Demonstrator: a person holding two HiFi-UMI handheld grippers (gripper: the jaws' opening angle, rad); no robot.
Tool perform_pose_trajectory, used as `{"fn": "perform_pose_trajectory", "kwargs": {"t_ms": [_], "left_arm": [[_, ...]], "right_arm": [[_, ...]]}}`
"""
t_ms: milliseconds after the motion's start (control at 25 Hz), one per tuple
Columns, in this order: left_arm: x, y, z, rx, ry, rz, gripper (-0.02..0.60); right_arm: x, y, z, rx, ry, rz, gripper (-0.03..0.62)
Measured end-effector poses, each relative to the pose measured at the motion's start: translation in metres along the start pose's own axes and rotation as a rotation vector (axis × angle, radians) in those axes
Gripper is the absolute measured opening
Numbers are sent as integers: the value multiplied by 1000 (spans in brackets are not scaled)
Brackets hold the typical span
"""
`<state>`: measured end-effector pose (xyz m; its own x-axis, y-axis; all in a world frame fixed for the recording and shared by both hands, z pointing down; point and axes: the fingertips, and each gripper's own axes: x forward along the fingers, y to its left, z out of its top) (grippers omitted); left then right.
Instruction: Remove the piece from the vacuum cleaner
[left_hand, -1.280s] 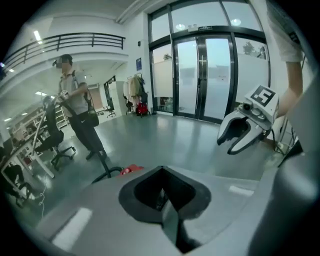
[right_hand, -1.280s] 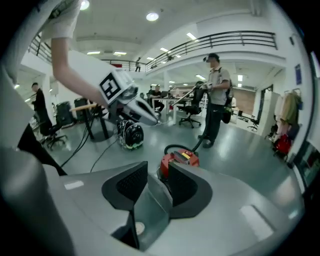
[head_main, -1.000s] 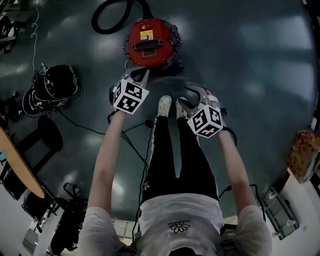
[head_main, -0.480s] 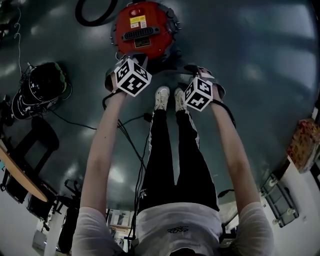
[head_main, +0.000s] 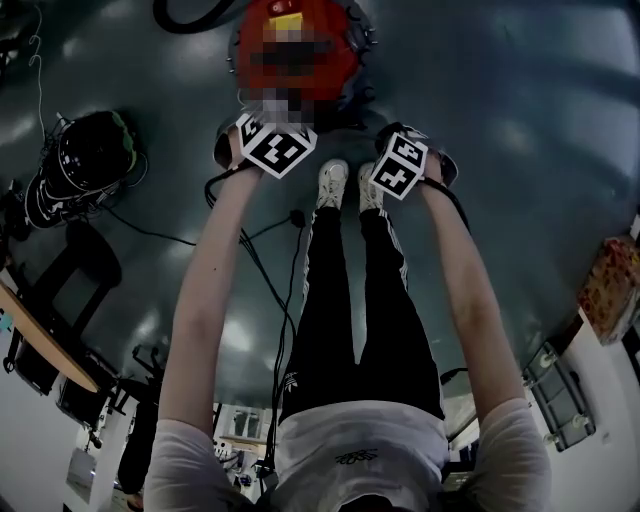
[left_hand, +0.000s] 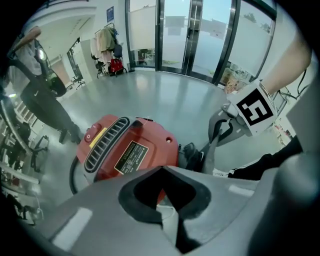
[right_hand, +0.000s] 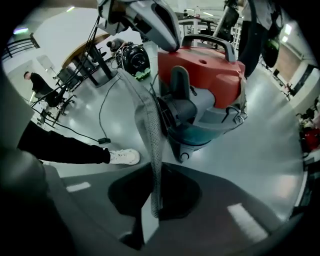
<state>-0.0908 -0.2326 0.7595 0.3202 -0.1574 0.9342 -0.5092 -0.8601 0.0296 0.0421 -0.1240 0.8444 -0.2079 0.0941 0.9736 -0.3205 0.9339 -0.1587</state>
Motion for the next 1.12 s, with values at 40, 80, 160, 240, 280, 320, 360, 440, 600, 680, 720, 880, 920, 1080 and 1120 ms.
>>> {"fn": "perform_pose_trajectory", "kwargs": {"t_ms": [40,80,160,240,280,320,360,440,600,680,720,880,920,1080,1120], "left_arm": [[0,0,0,-3,0,1,3],[0,0,-1,-4,0,4,3],[1,0,-1,-7,2,14,3],[2,-1,-1,-7,8,20,3],[3,-1,0,-7,12,20,3],[3,-1,0,-6,17,19,3],[3,0,0,-7,21,17,3],[3,0,-1,-9,30,16,3],[4,0,-1,-22,47,17,3],[4,1,-1,-17,55,17,3],[4,1,-2,-15,56,17,3],[3,0,-2,-21,51,22,3],[3,0,-2,-21,52,23,2],[3,0,-2,-22,61,16,2],[3,0,-2,-20,63,17,2]], "right_arm": [[1,6,-1,-16,3,7,37],[2,13,-1,-34,6,12,37],[4,24,-2,-41,2,-2,35],[5,28,-2,-16,-9,-24,35],[5,30,-2,-5,-13,-26,35],[4,31,-1,-5,-15,-26,35],[2,33,-1,-14,-13,-25,35],[1,36,1,-43,-12,-26,35],[1,43,4,-70,-16,-30,35],[2,45,5,-76,-16,-34,34],[1,46,6,-80,-15,-34,34],[-1,50,5,-102,-12,-13,34],[-2,51,5,-106,-12,-10,34],[-2,54,7,-109,-7,-3,34],[-3,55,7,-113,-6,-3,34]]}}
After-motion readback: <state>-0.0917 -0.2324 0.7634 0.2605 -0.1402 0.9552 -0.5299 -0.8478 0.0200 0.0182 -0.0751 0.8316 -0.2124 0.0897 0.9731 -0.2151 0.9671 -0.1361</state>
